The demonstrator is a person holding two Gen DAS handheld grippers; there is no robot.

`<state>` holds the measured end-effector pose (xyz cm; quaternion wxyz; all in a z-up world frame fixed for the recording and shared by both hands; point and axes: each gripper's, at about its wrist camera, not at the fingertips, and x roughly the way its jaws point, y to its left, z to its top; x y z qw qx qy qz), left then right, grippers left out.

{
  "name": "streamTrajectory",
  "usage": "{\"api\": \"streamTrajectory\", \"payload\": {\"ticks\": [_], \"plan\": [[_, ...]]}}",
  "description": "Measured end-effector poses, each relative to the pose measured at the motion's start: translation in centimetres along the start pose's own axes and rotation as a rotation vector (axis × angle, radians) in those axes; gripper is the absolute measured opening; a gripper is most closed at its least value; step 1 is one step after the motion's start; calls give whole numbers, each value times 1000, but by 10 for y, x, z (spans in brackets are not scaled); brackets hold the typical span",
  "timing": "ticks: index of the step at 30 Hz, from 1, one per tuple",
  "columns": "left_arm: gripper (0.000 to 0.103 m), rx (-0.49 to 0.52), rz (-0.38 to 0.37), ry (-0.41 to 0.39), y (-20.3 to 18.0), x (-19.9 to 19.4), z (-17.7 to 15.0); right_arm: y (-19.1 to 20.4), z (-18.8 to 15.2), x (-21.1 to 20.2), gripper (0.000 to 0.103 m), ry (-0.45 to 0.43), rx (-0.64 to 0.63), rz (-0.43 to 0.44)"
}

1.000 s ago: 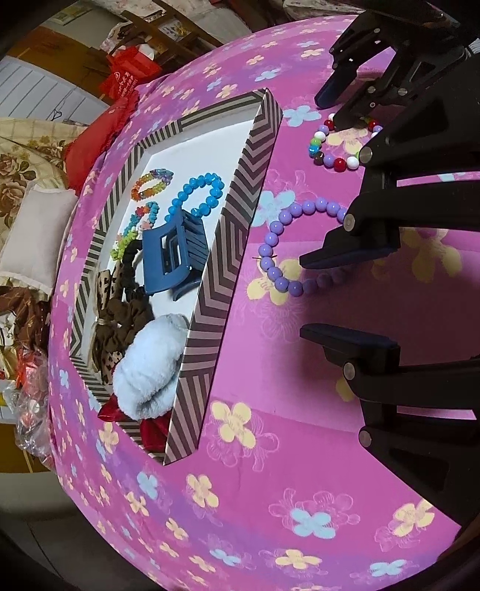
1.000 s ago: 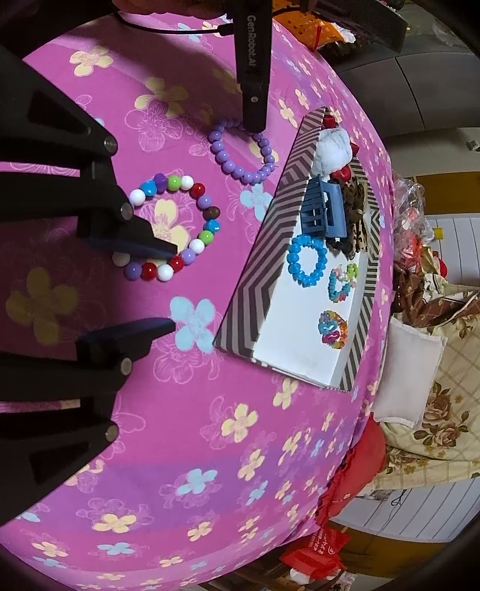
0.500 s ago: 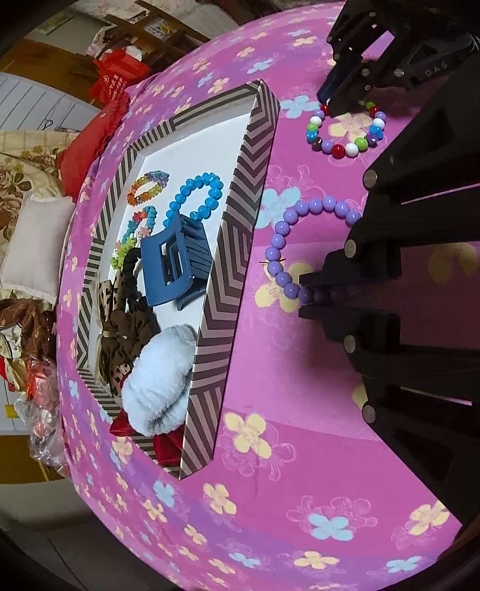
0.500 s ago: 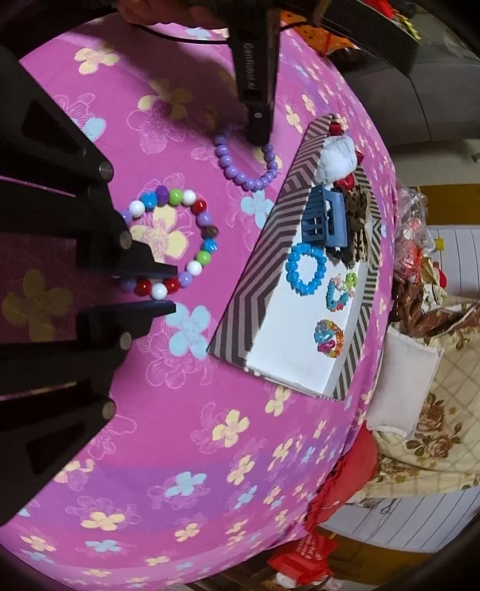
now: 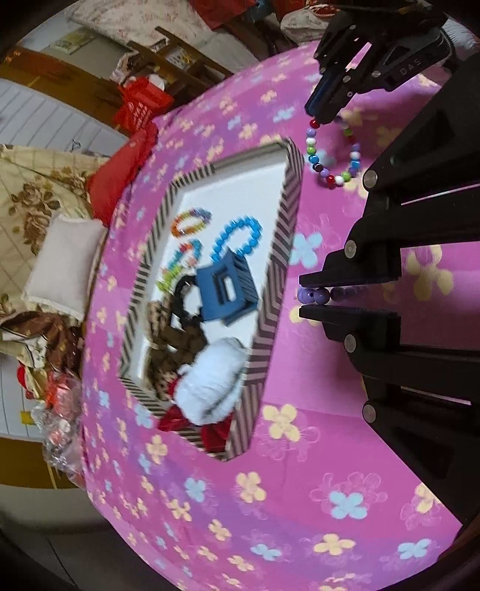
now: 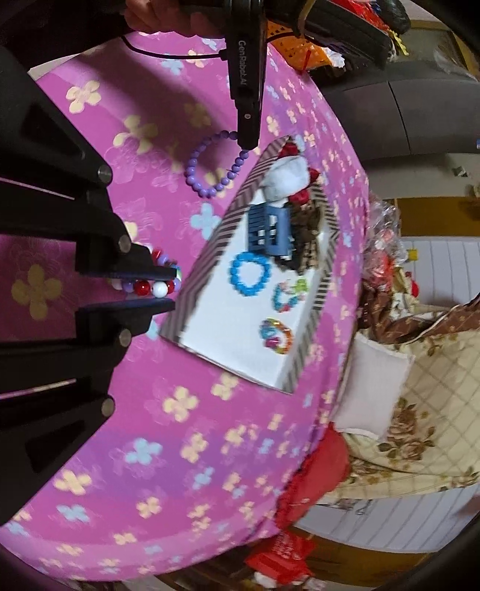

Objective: Organize jewelry
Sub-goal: 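Carry both bracelets into the tray and open both grippers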

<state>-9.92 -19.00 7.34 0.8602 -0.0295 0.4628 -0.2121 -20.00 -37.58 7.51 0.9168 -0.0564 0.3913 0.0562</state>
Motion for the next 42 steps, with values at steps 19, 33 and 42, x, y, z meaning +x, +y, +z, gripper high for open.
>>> {"api": "streamTrajectory", "payload": {"ticks": [19,33,42], "plan": [[6,140,-5,-69,-60,-18,45,-39,77,-2,9,-54,-16,-44],[7,113,-139,25,-105,47,67,-76,116,91,9,70,67,65],[7,46,-67,139,-74,105,58,-109,117,141,9,143,121,59]]}}
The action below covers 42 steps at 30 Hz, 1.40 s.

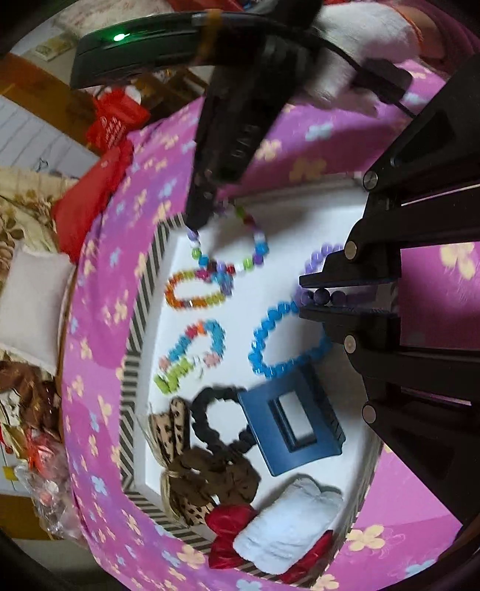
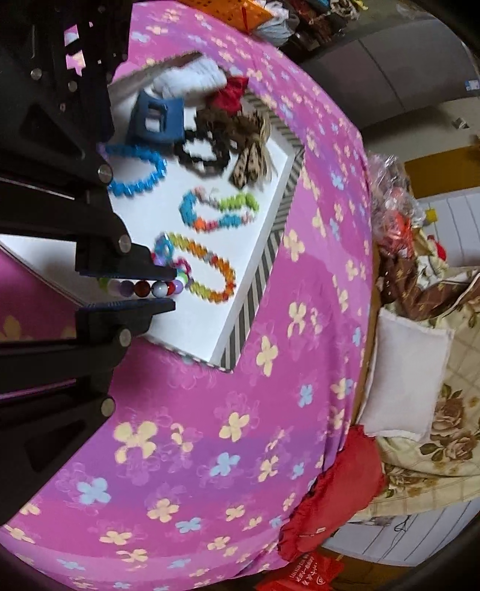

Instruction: Organize jewelry

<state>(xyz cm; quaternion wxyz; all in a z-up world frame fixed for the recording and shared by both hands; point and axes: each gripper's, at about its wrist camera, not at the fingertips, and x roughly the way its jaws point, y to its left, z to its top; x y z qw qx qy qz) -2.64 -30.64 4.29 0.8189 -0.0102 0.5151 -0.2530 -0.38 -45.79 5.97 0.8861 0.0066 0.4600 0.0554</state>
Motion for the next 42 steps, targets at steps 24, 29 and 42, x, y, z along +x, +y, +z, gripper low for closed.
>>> {"api": "streamTrajectory", "payload": {"ticks": [24,29,42], "plan": [[25,35,88,-51,-10,3,-6,-11,-9,-18,42,-117,92,-27],[26,62,162,-102,-7,-18,-17,1,-42,-61,63,-194,135,-33],[26,53,264,-205,16,-73,-59,56,-103,-108,79,-257,185,-68]]}}
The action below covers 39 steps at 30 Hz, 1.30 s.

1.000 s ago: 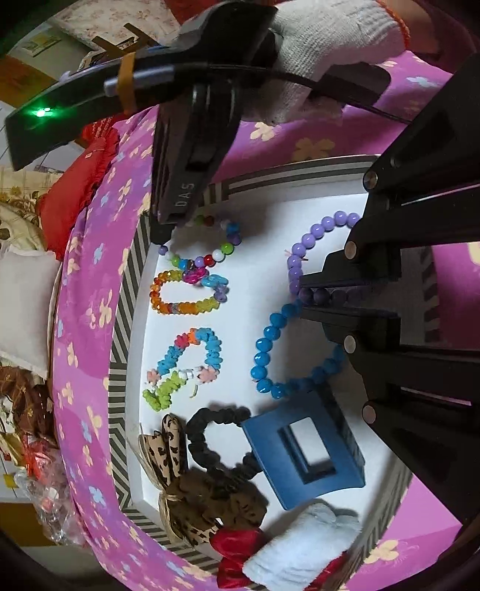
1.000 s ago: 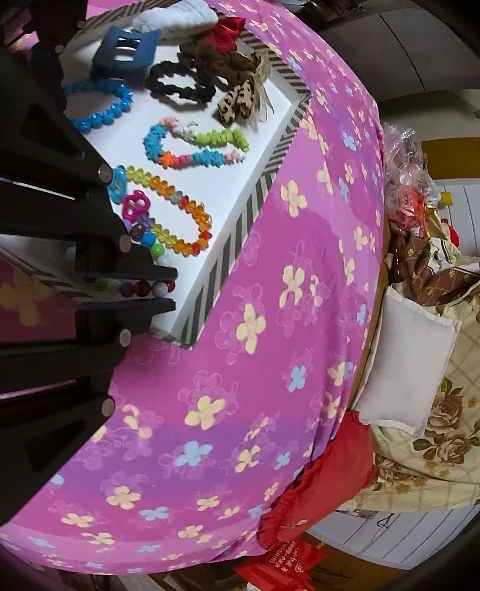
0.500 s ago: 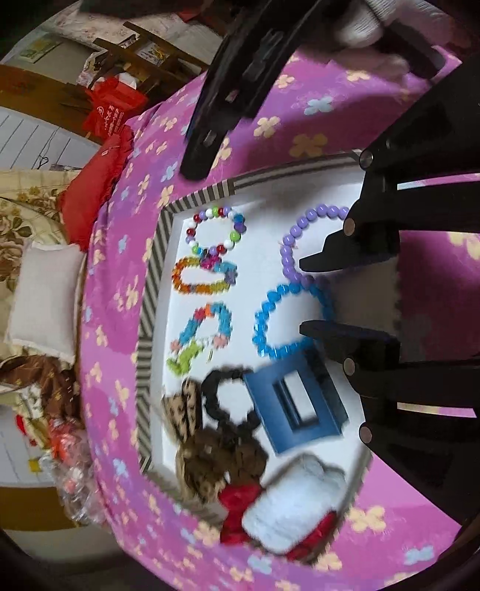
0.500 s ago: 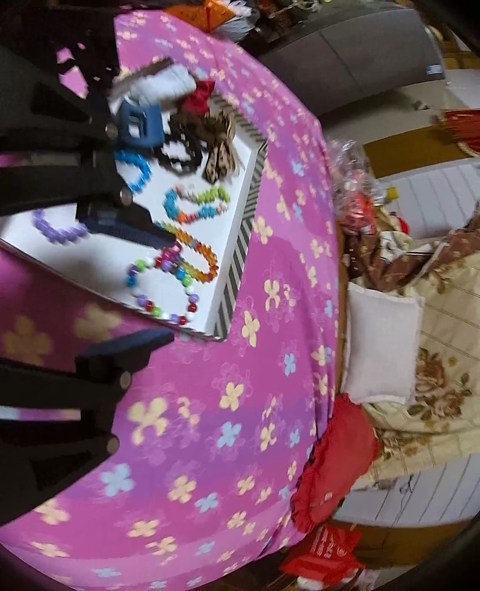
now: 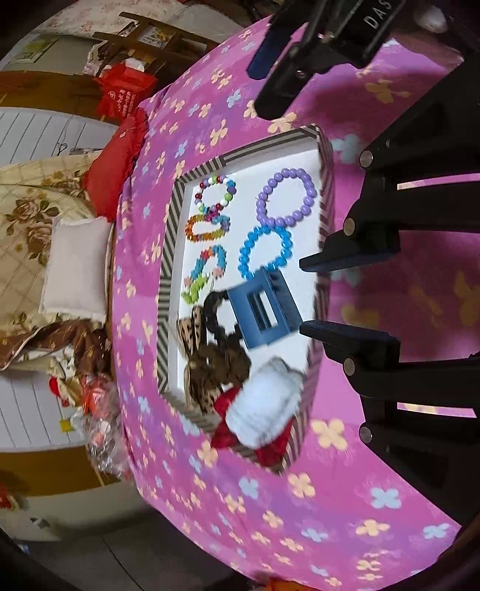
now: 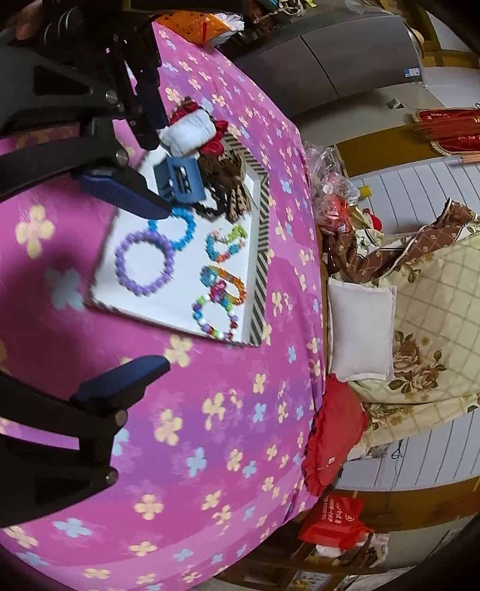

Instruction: Organize jewelry

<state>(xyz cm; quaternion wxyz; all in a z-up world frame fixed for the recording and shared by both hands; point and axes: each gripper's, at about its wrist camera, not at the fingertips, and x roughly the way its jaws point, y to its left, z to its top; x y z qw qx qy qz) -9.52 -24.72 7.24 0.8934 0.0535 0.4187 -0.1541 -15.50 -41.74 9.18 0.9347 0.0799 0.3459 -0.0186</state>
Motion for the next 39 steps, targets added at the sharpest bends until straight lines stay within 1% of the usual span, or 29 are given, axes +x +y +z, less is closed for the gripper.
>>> {"api": "streamTrajectory", "payload": {"ticks": [5,11,18,21,31,39], "plan": [[26,-24,26,-17,13,-12,-8,17,-12,-8,79,4,8,9],[26,-64,46,-59,32,-33,-11,39,-23,-19,79,-3,18,8],[26,-63,74,-118,40,-56,-13,57,-22,-27,79,-2,12,13],[26,-69,84,-128,44,-61,-12,64,-21,-30,80,-4,-4,12],[26,-101,101,-150,54,-74,-12,70,-17,-37,81,-20,-13,-9],[26,-109,113,-163,57,-80,-11,75,-18,-38,81,-13,-22,-2]]}}
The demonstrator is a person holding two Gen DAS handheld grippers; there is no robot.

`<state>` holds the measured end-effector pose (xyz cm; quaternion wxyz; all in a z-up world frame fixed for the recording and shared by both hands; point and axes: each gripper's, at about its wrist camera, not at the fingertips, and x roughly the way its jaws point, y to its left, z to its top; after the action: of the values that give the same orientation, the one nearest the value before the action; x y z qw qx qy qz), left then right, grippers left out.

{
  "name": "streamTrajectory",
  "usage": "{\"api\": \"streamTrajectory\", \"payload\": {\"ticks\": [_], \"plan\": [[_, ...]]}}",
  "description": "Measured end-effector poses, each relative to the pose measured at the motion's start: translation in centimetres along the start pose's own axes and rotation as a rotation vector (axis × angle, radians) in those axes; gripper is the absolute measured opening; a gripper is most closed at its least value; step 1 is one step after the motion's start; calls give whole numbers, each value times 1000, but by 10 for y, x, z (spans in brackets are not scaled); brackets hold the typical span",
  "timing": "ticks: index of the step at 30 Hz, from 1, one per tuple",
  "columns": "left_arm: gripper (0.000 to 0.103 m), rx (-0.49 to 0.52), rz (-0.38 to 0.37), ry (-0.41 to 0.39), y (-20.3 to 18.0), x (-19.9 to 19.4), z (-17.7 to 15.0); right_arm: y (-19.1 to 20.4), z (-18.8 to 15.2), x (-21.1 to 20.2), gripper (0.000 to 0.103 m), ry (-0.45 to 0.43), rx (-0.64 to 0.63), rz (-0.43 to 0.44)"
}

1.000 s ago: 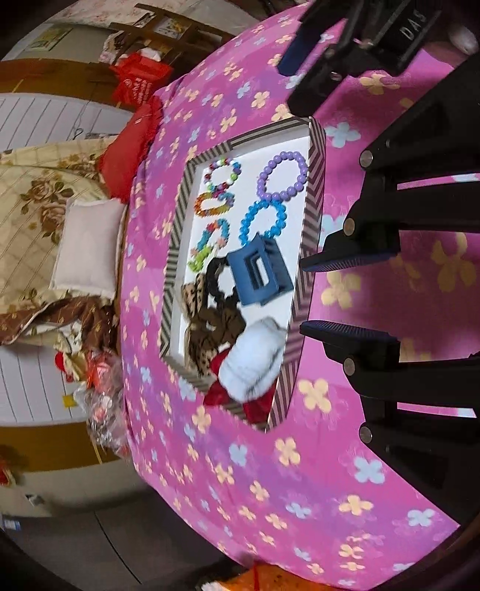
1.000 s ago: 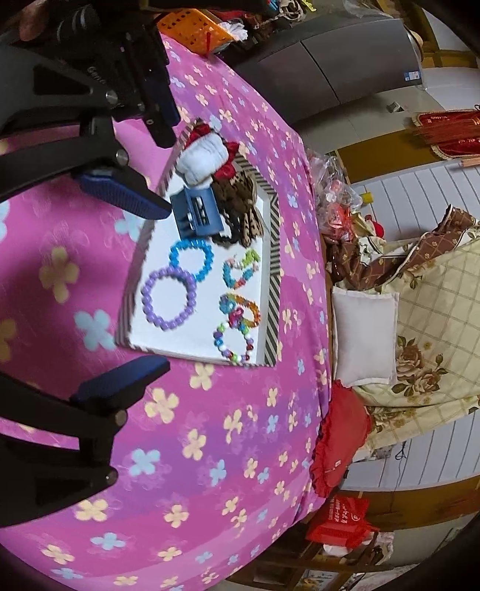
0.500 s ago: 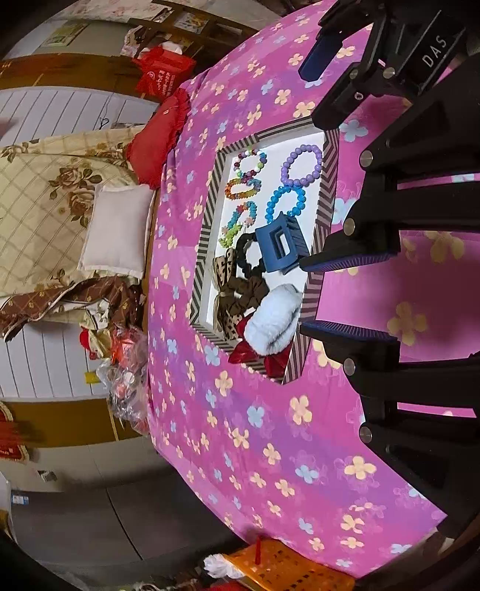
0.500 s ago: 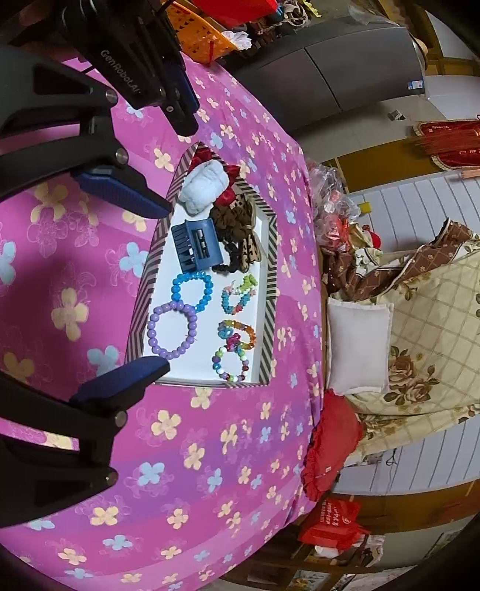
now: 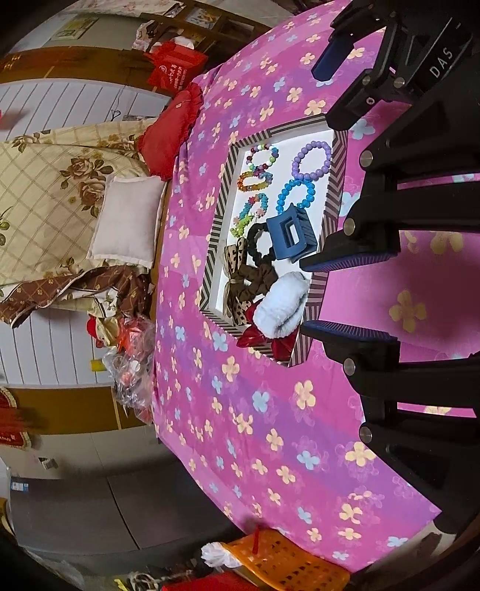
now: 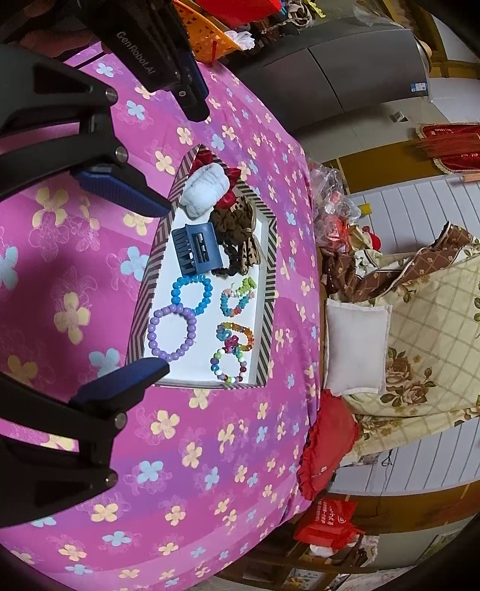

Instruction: Organize jewelry

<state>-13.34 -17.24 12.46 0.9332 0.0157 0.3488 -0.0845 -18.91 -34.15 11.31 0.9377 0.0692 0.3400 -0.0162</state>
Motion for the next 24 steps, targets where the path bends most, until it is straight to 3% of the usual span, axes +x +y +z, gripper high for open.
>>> {"api": "streamTrajectory", "payload": {"ticks": [24], "plan": [[26,8,6,-16,0,-5,2,0,-2,4,82,16,-1,-1]]}}
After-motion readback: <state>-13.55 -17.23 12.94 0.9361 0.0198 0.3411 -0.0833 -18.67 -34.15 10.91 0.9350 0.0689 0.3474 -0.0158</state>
